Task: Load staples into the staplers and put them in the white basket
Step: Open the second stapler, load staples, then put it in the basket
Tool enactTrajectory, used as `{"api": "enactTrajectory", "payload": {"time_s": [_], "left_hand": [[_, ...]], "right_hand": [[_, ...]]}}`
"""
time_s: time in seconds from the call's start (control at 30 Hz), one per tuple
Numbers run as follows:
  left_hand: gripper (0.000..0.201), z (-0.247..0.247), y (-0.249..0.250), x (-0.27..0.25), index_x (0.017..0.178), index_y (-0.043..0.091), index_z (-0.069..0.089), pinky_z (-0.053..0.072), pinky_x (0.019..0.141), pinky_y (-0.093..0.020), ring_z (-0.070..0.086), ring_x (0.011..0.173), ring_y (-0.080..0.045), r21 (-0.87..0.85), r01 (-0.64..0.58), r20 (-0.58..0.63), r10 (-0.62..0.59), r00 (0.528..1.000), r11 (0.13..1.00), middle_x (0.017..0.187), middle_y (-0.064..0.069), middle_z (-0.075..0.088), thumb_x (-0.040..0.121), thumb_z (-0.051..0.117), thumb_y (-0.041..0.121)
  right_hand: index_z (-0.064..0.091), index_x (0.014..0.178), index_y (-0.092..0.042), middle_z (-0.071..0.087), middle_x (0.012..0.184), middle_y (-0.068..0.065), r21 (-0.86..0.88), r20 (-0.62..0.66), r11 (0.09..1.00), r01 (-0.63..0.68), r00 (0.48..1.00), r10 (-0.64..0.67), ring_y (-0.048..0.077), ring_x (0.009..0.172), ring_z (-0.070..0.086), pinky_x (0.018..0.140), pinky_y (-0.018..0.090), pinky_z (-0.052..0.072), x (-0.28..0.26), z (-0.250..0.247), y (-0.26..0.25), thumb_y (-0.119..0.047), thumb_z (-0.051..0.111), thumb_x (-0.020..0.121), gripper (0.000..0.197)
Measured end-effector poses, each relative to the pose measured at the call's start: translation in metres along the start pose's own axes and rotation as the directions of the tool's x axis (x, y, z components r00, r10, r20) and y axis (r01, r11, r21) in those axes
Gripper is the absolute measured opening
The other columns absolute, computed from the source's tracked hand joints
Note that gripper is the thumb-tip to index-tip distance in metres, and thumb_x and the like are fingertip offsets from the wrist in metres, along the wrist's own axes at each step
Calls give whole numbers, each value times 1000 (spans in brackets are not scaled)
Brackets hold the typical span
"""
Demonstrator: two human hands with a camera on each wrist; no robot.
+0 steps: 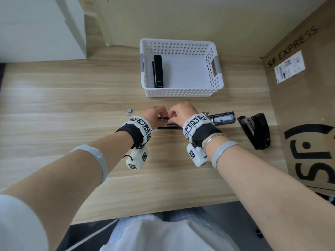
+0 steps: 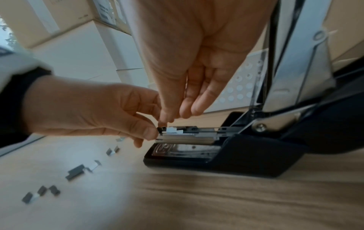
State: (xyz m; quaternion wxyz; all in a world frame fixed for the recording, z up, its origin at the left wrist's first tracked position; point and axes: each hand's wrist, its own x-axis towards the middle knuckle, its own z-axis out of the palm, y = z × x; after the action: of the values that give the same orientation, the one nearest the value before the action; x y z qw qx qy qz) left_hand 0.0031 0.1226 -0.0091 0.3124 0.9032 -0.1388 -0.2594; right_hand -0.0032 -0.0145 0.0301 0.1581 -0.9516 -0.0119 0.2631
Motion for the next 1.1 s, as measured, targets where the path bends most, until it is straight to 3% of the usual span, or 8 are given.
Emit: {"api": "enactTrajectory", "payload": {"time_s": [0.17, 0.23, 0.33, 0.43, 0.57, 0.8, 0.93, 1.1], "left_hand": [[28, 4, 1, 1, 103, 5, 62, 33, 57, -17, 50, 79, -14, 0, -6, 12, 6, 1000, 1000, 93, 3, 48, 78, 70, 14], [27, 3, 1, 1, 102, 3, 63, 34, 64, -18, 50, 80, -14, -11, -3, 10, 3, 1000, 1000, 94, 0, 50, 78, 70, 13], [24, 0, 3, 1, 103, 2, 65, 33, 60, -19, 52, 80, -18, -1, -12, 2, 12, 1000, 1000, 106, -12, 59, 82, 66, 12], [22, -6, 6, 2, 104, 1, 66, 41, 74, -24, 60, 93, -31, -17, -18, -25, 18, 1000, 1000, 111, -19, 61, 86, 61, 14], [29, -13, 11, 5, 107, 2, 66, 44, 88, -36, 58, 104, -34, -42, 68, 14, -68, 998, 997, 111, -20, 63, 90, 56, 23], [26, -11, 8, -1, 107, 6, 67, 39, 79, -27, 58, 102, -30, -50, 79, 29, -77, 997, 996, 112, -16, 64, 92, 53, 22], [18, -10, -1, -4, 101, 8, 67, 37, 72, -22, 54, 81, -17, -93, 97, 14, -96, 995, 991, 109, -11, 68, 89, 58, 18], [21, -8, -1, -6, 107, 13, 65, 34, 62, -17, 59, 91, -16, 1, 86, 22, -86, 996, 996, 113, -5, 67, 89, 57, 21]], "right_hand": [[70, 105, -16, 70, 108, 4, -94, 105, 995, 26, 994, -16, 23, 101, 65, 89, 31, 52, -1, 6, -1, -19, 66, 86, 19], [70, 104, -15, 71, 107, 5, -86, 93, 996, 29, 995, -21, 24, 101, 65, 90, 32, 52, -2, 7, -1, -17, 63, 89, 17], [71, 101, -15, 71, 105, 3, -45, 34, 998, 36, 999, -35, 22, 100, 65, 90, 31, 52, -2, 4, -1, -16, 61, 90, 15], [71, 98, -17, 72, 103, 1, 3, -41, 1000, 26, 999, -26, 20, 97, 66, 86, 28, 51, 2, -1, -1, -19, 63, 89, 12], [71, 101, -18, 73, 101, 0, 22, -68, 1000, 19, 998, -18, 18, 97, 67, 89, 29, 52, 5, -4, -3, -26, 70, 84, 19], [71, 101, -16, 73, 103, 4, 19, -64, 1000, -9, 998, 10, 21, 99, 66, 87, 28, 52, 2, 2, -3, -24, 68, 85, 19], [68, 101, -15, 71, 104, 4, -67, 17, 998, -8, 1000, 9, 22, 98, 66, 88, 31, 53, 2, 6, 0, -23, 69, 84, 19], [66, 105, -13, 69, 106, 8, -134, 68, 991, -15, 997, 24, 26, 98, 65, 82, 30, 52, 7, 12, -3, -23, 66, 87, 21]]}}
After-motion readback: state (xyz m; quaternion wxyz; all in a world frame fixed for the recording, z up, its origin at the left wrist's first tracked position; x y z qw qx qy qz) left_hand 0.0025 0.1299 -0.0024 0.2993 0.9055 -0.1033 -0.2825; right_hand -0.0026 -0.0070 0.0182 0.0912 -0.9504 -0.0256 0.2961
